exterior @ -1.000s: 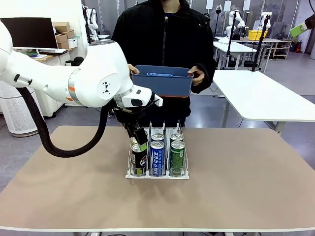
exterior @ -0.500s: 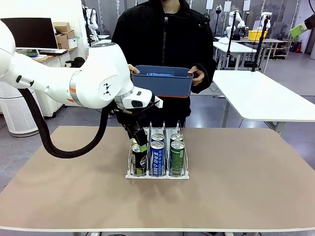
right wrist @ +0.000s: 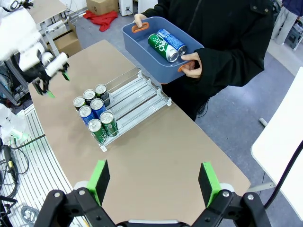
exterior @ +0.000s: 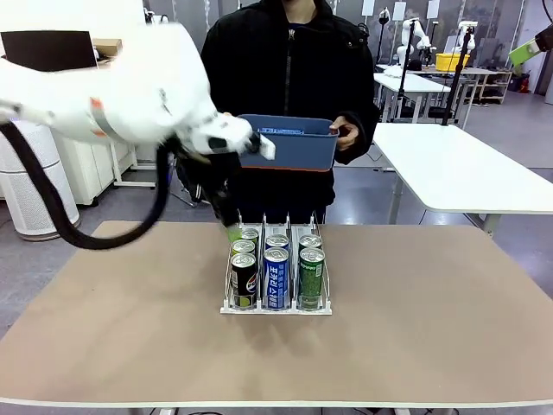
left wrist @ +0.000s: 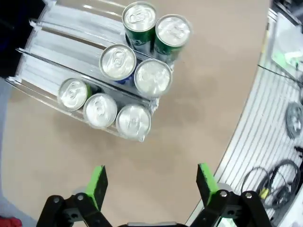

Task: Fill the beverage cans into the dispenser.
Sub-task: Pick up the Ionic drink handed by the human.

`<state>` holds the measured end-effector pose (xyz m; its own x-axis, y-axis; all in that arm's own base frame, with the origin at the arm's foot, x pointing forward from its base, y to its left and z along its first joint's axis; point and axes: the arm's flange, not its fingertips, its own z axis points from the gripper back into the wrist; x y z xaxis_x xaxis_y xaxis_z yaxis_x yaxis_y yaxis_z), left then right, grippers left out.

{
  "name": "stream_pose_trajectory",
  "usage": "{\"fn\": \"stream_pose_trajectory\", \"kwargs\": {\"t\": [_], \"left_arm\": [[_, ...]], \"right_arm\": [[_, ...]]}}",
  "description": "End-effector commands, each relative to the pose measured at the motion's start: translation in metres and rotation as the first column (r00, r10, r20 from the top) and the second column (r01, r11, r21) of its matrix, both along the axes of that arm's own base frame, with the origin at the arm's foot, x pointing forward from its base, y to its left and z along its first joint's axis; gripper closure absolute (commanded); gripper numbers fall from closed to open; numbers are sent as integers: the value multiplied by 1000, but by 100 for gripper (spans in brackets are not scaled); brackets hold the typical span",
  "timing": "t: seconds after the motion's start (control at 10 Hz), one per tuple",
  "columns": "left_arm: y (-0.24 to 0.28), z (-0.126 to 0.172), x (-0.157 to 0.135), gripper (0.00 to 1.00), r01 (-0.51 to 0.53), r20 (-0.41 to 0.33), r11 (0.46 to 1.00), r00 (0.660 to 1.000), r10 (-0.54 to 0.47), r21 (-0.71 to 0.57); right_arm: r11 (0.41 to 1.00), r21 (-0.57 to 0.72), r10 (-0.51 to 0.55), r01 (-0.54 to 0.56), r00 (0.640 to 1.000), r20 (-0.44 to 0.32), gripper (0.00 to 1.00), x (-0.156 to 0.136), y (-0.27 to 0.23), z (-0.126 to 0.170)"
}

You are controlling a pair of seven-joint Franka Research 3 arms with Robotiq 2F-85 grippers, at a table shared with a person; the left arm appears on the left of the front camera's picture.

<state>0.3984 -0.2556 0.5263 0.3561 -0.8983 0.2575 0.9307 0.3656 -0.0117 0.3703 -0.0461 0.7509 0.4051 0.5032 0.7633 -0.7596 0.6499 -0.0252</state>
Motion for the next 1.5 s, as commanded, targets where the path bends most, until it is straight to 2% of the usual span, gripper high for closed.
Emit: {"fn": "stream_pose_trajectory", "kwargs": {"t": [0.0, 0.1, 0.2, 0.5, 0.8, 1.1, 1.2, 1.3, 1.4], "left_arm": [[48, 42, -2, 0, 70, 18, 997, 997, -70, -15], [77, 70, 0, 0, 74, 38, 996, 997, -73, -40], [103, 96, 0, 0, 86, 89, 994, 993, -79, -73], [175, 165, -16, 0, 9, 256, 974, 965, 51, -227], [202, 217, -31, 0, -21, 331, 953, 935, 126, -303], [199, 238, -51, 0, -82, 367, 956, 912, 186, -282], [202, 242, -55, 0, -99, 357, 950, 911, 206, -296], [199, 240, -60, 0, -128, 340, 937, 909, 242, -326], [194, 237, -66, 0, -112, 354, 938, 906, 232, -330]], "right_arm": [[1000, 8, 5, -5, 1000, -7, 0, 0, 2, 1], [1000, 8, 5, -5, 1000, -7, 0, 0, 2, 1], [1000, 8, 5, -5, 1000, -7, 0, 0, 2, 1], [1000, 8, 5, -5, 1000, -7, 0, 0, 2, 1], [1000, 8, 5, -5, 1000, -7, 0, 0, 2, 1], [1000, 8, 5, -5, 1000, -7, 0, 0, 2, 1], [1000, 8, 5, -5, 1000, -7, 0, 0, 2, 1], [1000, 8, 5, -5, 1000, -7, 0, 0, 2, 1], [1000, 8, 5, -5, 1000, -7, 0, 0, 2, 1]]}}
